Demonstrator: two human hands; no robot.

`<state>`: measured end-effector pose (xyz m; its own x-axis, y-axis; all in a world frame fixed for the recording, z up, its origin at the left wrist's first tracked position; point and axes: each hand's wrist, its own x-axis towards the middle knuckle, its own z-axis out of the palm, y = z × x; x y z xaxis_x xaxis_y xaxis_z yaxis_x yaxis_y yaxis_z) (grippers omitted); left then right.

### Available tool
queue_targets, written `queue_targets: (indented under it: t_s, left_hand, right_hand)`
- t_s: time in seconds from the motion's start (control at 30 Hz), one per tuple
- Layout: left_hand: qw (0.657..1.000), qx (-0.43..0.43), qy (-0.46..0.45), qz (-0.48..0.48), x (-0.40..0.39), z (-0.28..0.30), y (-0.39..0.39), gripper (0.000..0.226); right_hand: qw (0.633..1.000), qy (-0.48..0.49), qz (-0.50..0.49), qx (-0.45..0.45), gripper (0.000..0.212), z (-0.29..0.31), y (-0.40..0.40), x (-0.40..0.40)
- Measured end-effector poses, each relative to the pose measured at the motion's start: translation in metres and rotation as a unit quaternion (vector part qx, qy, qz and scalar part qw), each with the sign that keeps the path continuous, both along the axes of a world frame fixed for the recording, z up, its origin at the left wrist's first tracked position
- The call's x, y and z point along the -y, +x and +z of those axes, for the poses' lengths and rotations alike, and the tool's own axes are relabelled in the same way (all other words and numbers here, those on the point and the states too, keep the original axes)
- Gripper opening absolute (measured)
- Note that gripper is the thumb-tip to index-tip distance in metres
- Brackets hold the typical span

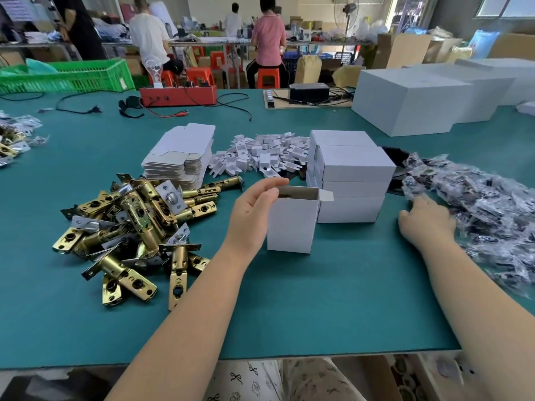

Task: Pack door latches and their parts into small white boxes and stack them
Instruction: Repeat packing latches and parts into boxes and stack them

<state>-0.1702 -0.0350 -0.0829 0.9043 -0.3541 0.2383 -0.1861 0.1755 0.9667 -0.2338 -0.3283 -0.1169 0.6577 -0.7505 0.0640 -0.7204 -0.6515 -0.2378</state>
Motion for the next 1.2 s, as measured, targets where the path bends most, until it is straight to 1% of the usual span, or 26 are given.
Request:
queue_targets:
  t_s: [0.13, 0.2, 0.27, 0.3, 0.4, 0.43, 0.47, 0.5, 0.53, 0.57, 0.63, 0.67, 0.7, 0.73, 0.77, 0.83, 0.9, 0.97, 1.07, 1.17, 1.2]
  left_hand:
    - [1.0, 0.008, 0.004, 0.005, 0.001, -0.003, 0.001, 0.028]
    - [1.0, 0.012, 0.002, 0.006, 0.001, -0.004, 0.0, 0.025]
    - [1.0, 0.016, 0.0, 0.005, 0.001, -0.004, -0.001, 0.025]
    - [1.0, 0.017, -0.002, 0.005, 0.001, -0.004, -0.001, 0.026]
    - [1.0, 0.015, -0.003, 0.009, 0.001, -0.003, -0.001, 0.03]
    - [1.0, 0.016, -0.002, 0.01, 0.0, -0.002, -0.001, 0.031]
    - [1.0, 0.015, -0.001, 0.01, 0.0, -0.002, -0.001, 0.032]
    - [1.0, 0.014, 0.0, 0.008, 0.0, -0.001, -0.001, 0.033]
    - [1.0, 0.013, 0.0, 0.005, -0.001, -0.001, -0.001, 0.033]
    - [1.0, 0.013, 0.0, 0.002, -0.002, -0.001, -0.001, 0.033]
    - [1.0, 0.018, 0.005, -0.002, -0.002, -0.001, 0.0, 0.033]
    - [1.0, 0.021, 0.009, 0.0, -0.002, -0.001, 0.0, 0.033]
    - [1.0, 0.023, 0.012, 0.002, -0.001, -0.001, 0.001, 0.034]
    - [1.0, 0.024, 0.013, 0.001, -0.001, -0.001, 0.001, 0.034]
    - [1.0, 0.025, 0.012, 0.0, -0.002, -0.002, 0.001, 0.035]
    - [1.0, 0.023, 0.007, -0.002, -0.001, -0.002, 0.001, 0.033]
    - [1.0, 0.025, 0.001, -0.001, -0.001, -0.001, 0.0, 0.027]
    - [1.0, 0.03, -0.004, -0.004, 0.0, -0.001, 0.0, 0.026]
    - [0.999, 0.031, -0.007, -0.008, 0.0, -0.002, 0.001, 0.027]
    - [0.999, 0.036, 0.002, -0.008, 0.0, -0.002, 0.002, 0.026]
    - [0.999, 0.039, 0.006, -0.007, 0.0, -0.002, 0.002, 0.026]
  right_hand:
    - [0.998, -0.032, -0.008, 0.047, 0.049, -0.002, 0.0, -0.001]
    - [0.998, -0.049, -0.009, 0.031, 0.052, -0.005, -0.001, 0.0]
    - [0.998, -0.067, -0.015, 0.012, 0.05, -0.006, -0.002, 0.001]
    - [0.998, -0.064, -0.017, 0.017, 0.048, -0.006, -0.002, 0.002]
    - [0.997, -0.035, 0.001, 0.068, 0.043, -0.007, -0.005, 0.003]
    - [0.995, -0.025, 0.012, 0.1, 0.04, -0.006, -0.006, 0.003]
    - [0.988, -0.012, 0.02, 0.151, 0.037, -0.004, -0.008, 0.001]
    - [0.976, 0.001, 0.024, 0.217, 0.034, 0.0, -0.01, -0.003]
    - [0.956, 0.013, 0.024, 0.292, 0.031, 0.004, -0.012, -0.009]
    - [0.929, 0.025, 0.023, 0.369, 0.029, 0.01, -0.015, -0.016]
    - [0.856, 0.056, 0.034, 0.512, 0.023, 0.026, -0.02, -0.035]
    - [0.822, 0.072, 0.052, 0.563, 0.016, 0.035, -0.022, -0.049]
    - [0.793, 0.101, 0.088, 0.594, 0.011, 0.044, -0.022, -0.065]
    - [0.774, 0.133, 0.136, 0.604, 0.015, 0.052, -0.022, -0.082]
    - [0.764, 0.162, 0.187, 0.596, 0.02, 0.058, -0.019, -0.098]
    - [0.773, 0.18, 0.261, 0.55, 0.019, 0.066, -0.014, -0.128]
    - [0.788, 0.179, 0.308, 0.502, 0.018, 0.07, -0.006, -0.151]
    - [0.797, 0.184, 0.337, 0.466, 0.024, 0.068, 0.001, -0.163]
    - [0.813, 0.176, 0.341, 0.438, 0.03, 0.065, 0.007, -0.168]
    - [0.836, 0.079, 0.353, 0.413, 0.021, 0.06, 0.007, -0.164]
    - [0.841, 0.064, 0.353, 0.405, 0.018, 0.058, 0.007, -0.161]
